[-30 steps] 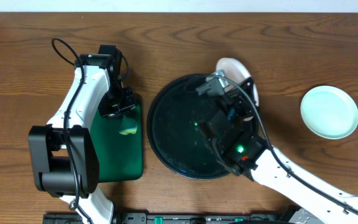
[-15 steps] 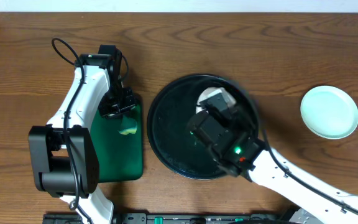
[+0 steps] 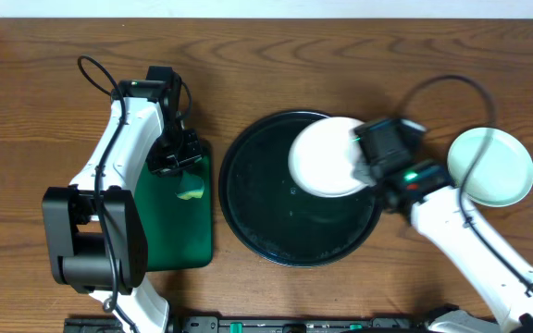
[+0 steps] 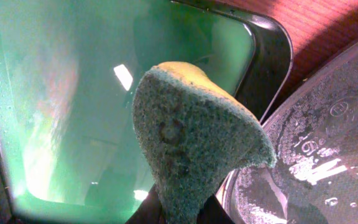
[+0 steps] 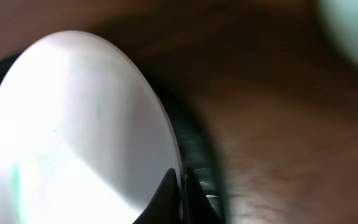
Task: Clean dirty plates on tray and stack at the side
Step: 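Carry the white plate right and stack it on the green plates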
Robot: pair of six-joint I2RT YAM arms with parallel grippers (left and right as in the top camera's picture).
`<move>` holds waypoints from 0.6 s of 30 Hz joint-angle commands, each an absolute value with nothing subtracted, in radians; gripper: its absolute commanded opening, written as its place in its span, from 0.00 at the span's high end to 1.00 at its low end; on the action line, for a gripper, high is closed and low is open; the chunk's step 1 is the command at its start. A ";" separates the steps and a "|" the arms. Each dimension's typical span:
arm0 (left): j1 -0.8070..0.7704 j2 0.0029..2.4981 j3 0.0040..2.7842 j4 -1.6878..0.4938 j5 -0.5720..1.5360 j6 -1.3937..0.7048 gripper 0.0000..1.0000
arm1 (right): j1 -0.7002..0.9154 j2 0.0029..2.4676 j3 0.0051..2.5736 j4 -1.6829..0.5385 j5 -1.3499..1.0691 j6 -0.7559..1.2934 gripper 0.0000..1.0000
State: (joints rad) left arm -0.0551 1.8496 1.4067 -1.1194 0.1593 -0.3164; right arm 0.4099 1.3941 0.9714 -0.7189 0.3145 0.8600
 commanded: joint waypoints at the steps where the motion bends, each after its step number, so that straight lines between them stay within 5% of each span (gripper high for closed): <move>1: -0.056 1.840 1.408 -1.119 0.165 -0.307 0.93 | 0.253 1.392 0.977 -0.779 0.291 0.902 0.99; 18: -0.056 1.842 1.408 -1.100 0.165 -0.307 0.93 | -0.469 1.393 0.976 -0.782 0.093 0.723 0.99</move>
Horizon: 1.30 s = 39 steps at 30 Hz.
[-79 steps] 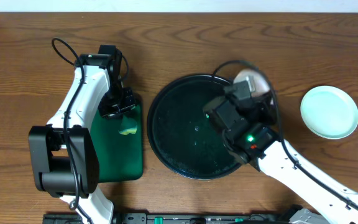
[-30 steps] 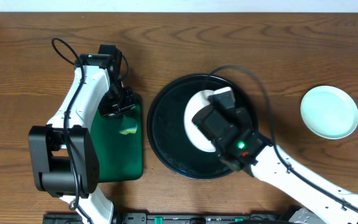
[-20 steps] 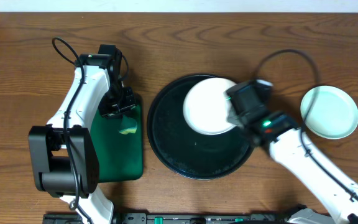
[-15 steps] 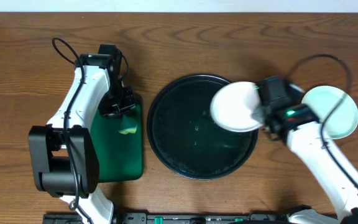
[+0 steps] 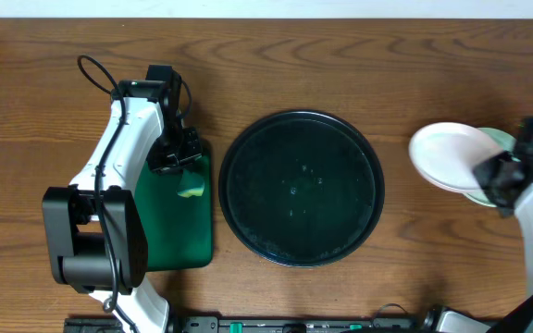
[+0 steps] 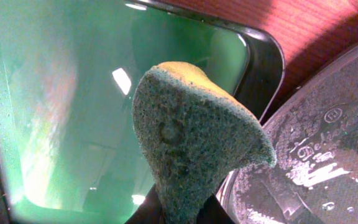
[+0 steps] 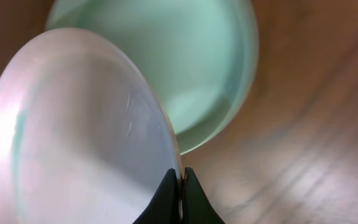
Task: Clean dirty plates on tray and stack at the side
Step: 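Carry the white plate right and stack it on the green plates, then release the white plate and withdraw the right gripper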
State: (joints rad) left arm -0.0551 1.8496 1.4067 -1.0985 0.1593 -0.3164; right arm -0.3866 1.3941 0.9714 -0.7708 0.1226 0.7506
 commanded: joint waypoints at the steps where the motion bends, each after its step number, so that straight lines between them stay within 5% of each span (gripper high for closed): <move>1: -0.056 1.842 1.408 -1.098 0.165 -0.307 0.93 | -0.496 1.393 0.975 -0.781 0.093 0.719 0.99; 8: -0.056 1.842 1.408 -1.094 0.165 -0.307 0.93 | -0.615 1.468 0.966 -0.735 0.100 0.693 0.99; 25: -0.056 1.842 1.408 -1.089 0.165 -0.307 0.93 | -0.619 1.668 0.966 -0.587 0.068 0.694 0.99; 26: -0.056 1.842 1.408 -1.089 0.165 -0.307 0.93 | -0.619 1.668 0.966 -0.588 0.059 0.690 0.89; 29: -0.056 1.842 1.408 -1.089 0.165 -0.307 0.93 | -0.619 1.668 0.967 -0.586 0.002 0.653 0.34; 30: -0.056 1.842 1.408 -1.089 0.165 -0.307 0.93 | -0.619 1.668 0.968 -0.586 -0.009 0.649 0.27; 33: -0.056 1.842 1.408 -1.089 0.165 -0.307 0.93 | -0.619 1.661 0.984 -0.608 -0.036 0.630 0.09; 39: -0.056 1.842 1.408 -1.082 0.146 -0.307 0.92 | -0.569 1.582 1.114 -0.749 -0.036 0.558 0.01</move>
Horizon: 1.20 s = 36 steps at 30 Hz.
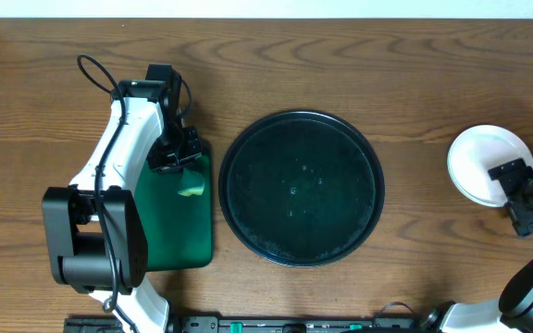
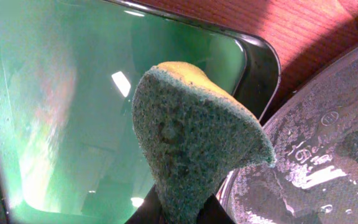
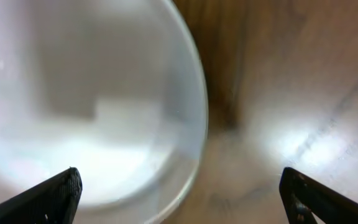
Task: Clean dirty plates on tray and stack at the side
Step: 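Release the white plate and withdraw the right gripper, then place the sponge in the green tray with the left gripper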
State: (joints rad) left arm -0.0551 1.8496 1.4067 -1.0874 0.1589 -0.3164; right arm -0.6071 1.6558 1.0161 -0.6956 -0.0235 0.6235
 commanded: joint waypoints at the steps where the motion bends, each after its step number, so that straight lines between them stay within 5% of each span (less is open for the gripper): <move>1: -0.056 1.842 1.408 -1.082 0.117 -0.310 0.93 | -0.554 1.562 1.142 -0.784 -0.036 0.546 0.01; 11: 0.018 1.842 1.375 -1.119 0.044 -0.359 0.93 | -0.360 1.338 1.259 -0.942 -0.024 0.473 0.01; 20: 0.044 1.843 1.175 -0.942 0.044 -0.334 0.93 | -0.127 1.170 1.259 -0.977 -0.028 0.461 0.01; 23: 0.044 1.843 1.142 -0.907 0.044 -0.326 0.74 | -0.072 1.143 1.259 -0.977 -0.027 0.454 0.01; 36: 0.044 1.780 1.170 -0.879 0.063 -0.288 0.34 | 0.081 1.097 1.283 -0.976 -0.049 0.262 0.01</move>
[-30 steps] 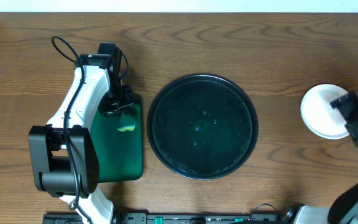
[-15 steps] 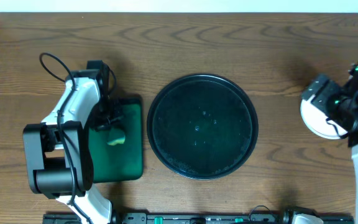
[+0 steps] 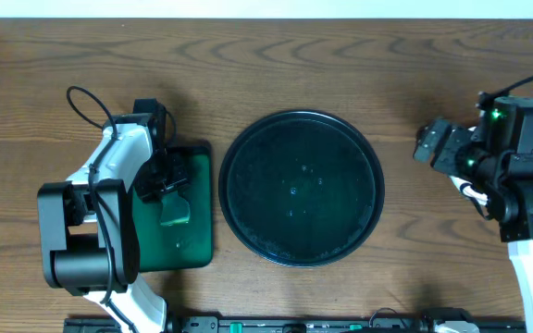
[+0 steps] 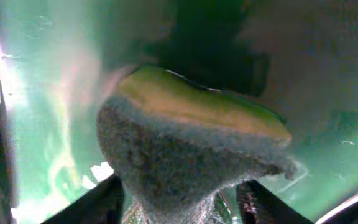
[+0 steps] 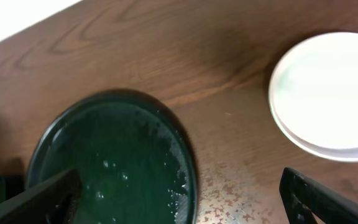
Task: Clean dirty plates on tray and stack at the side
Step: 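Place the sponge in the green tray with the left gripper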
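The round dark tray [image 3: 302,188] holds only water drops, also in the right wrist view [image 5: 114,163]. The white plate [image 5: 328,90] lies on another plate on the wood at the right; my right arm hides this stack from overhead. My right gripper [image 5: 179,186] is open and holds nothing, raised between tray and stack [image 3: 436,146]. The yellow-green sponge [image 4: 191,140] lies in the green rectangular tray [image 3: 197,242]. My left gripper [image 4: 180,190] is open, one finger on each side of the sponge.
Bare wooden table [image 3: 340,65] surrounds both trays. The green tray almost touches the round tray's left rim. My left arm's base [image 3: 86,236] stands at the front left. The right arm [image 3: 526,185] fills the right edge.
My left gripper, then shut on the sponge above the green tray, is now low in that tray and open. My right gripper moved up and away from the stacked plate.
My right gripper held the white plate over the round tray, then over the pale green plate at the right. Then the plate lay there and the gripper was open. The left gripper held the sponge throughout; now the sponge rests in the green tray.
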Robot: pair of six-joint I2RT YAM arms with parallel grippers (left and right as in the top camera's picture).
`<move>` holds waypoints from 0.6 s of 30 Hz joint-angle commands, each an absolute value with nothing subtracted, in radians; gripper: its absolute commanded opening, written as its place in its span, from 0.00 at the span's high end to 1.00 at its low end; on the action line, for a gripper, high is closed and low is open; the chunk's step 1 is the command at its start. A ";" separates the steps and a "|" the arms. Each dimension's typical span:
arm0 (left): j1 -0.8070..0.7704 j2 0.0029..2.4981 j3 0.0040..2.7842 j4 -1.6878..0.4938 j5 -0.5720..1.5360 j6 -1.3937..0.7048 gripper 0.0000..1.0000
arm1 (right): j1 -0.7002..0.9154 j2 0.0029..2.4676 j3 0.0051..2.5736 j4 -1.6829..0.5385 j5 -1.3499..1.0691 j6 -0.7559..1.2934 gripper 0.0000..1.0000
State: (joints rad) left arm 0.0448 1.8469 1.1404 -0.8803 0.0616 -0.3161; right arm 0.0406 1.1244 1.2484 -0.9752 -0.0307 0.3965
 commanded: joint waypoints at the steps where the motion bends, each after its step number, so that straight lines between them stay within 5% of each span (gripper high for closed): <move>1: 0.044 1.755 1.177 -0.879 0.063 -0.288 0.32 | 0.092 1.093 1.290 -0.976 -0.059 0.223 0.01; 3: 0.043 1.623 1.204 -0.875 0.063 -0.266 0.31 | 0.148 1.068 1.334 -0.988 -0.062 0.111 0.01; 7: 0.040 1.427 1.216 -0.876 0.063 -0.217 0.30 | 0.199 1.030 1.354 -0.989 -0.060 0.019 0.26; 8: 0.040 1.374 1.216 -0.876 0.063 -0.204 0.27 | 0.205 1.022 1.354 -0.989 -0.060 0.003 0.01; 18: 0.040 0.800 1.216 -0.911 0.063 -0.099 0.26 | 0.212 0.894 1.354 -1.053 -0.036 -0.203 0.01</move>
